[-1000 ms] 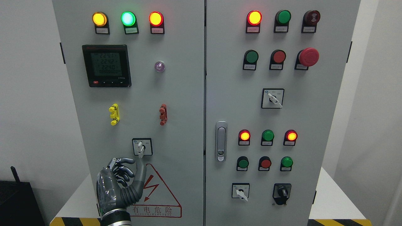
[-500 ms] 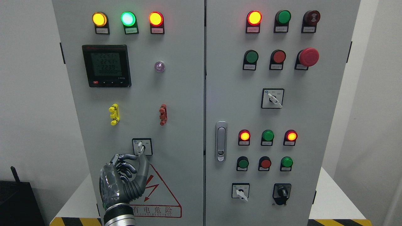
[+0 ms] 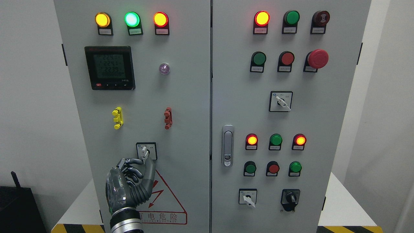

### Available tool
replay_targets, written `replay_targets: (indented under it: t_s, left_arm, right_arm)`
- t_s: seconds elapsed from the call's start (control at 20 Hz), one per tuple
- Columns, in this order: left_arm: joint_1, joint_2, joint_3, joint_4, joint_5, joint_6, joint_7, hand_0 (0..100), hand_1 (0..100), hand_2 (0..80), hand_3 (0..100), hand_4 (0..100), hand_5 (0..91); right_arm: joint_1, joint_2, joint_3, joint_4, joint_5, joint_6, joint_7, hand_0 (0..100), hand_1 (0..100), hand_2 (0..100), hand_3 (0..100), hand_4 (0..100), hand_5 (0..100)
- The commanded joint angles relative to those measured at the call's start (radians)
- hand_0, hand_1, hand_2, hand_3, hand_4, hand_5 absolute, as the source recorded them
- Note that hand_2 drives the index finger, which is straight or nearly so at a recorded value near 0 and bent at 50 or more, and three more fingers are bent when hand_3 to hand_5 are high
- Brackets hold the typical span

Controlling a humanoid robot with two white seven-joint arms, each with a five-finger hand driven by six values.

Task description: Turn on light switch 1

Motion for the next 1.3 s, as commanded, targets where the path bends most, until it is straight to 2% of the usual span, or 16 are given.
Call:
replay_targets:
  t_s: [0.0,1.25]
  left_arm:
    - [-0.02,0.0,-0.007,0.013,0.021,0.01,0.0,32,54,52.8,88,89,82.9]
    - [-0.042,-0.003,-0.007,0.013,0.043,0.053,0.0,28,47,53.8,89,90,82.8]
  right_arm:
    - [0.0,0.0,-0.001,0.0,0.0,0.001,0.001,12,39,0,0,0,0]
    - [0.0,0.0,0.001,0.0,0.0,0.001,0.001,12,39,0,0,0,0]
